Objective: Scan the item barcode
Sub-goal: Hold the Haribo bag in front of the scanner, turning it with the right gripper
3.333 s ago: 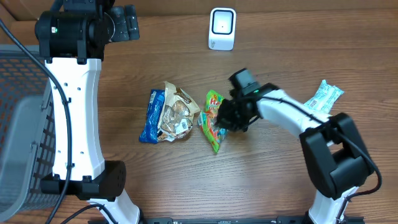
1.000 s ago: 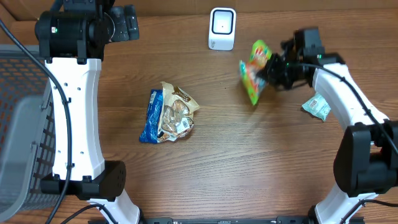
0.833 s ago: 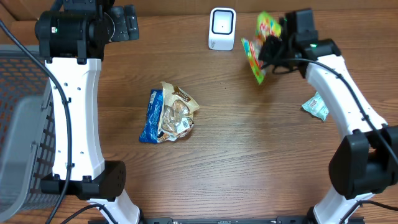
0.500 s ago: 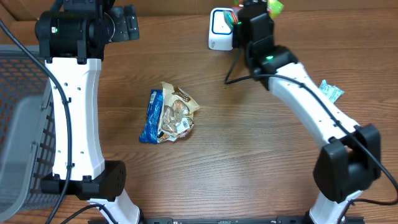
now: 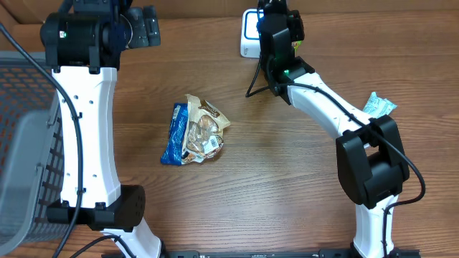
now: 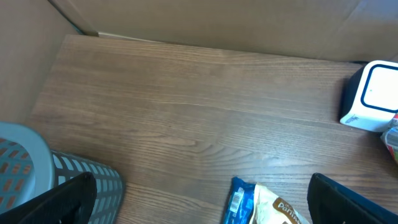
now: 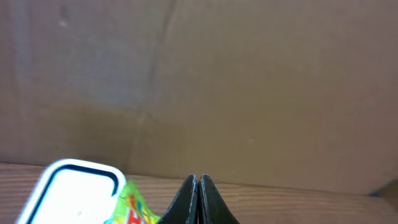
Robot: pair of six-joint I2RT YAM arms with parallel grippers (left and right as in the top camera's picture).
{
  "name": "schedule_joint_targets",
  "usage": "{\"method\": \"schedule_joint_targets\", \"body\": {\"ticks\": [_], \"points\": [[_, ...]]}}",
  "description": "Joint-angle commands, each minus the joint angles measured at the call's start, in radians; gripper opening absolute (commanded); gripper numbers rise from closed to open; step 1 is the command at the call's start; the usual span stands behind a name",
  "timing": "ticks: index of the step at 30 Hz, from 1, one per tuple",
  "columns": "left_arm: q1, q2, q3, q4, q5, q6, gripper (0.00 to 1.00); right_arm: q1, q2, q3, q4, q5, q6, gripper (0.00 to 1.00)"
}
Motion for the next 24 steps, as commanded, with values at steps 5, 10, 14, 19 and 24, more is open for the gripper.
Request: {"method": "schedule_joint_targets", "body": {"ticks": [5,10,14,19,24], "points": [[-0.002,0.003,0.001,0.003,-0.01,-0.006,1.0,-0.036,-0.007,0.021,-0.315,-0.019,0.238,0.07],[-0.002,0.003,0.001,0.003,-0.01,-0.006,1.0,-0.148,-0.007,0.023,-0.501,-0.415,0.542,0.81],[-0.002,0.003,0.001,0.003,-0.01,-0.006,1.0,-0.284,0.005,0.023,-0.507,-0.894,0.701,0.89],[-0.002,0.003,0.001,0.003,-0.01,-0.006,1.0,-0.362,0.073,0.023,-0.461,-1.124,0.791,0.89],[-0.002,0.003,0.001,0.003,-0.01,-0.006,1.0,-0.354,0.14,0.023,-0.454,-1.141,0.795,0.89]]}}
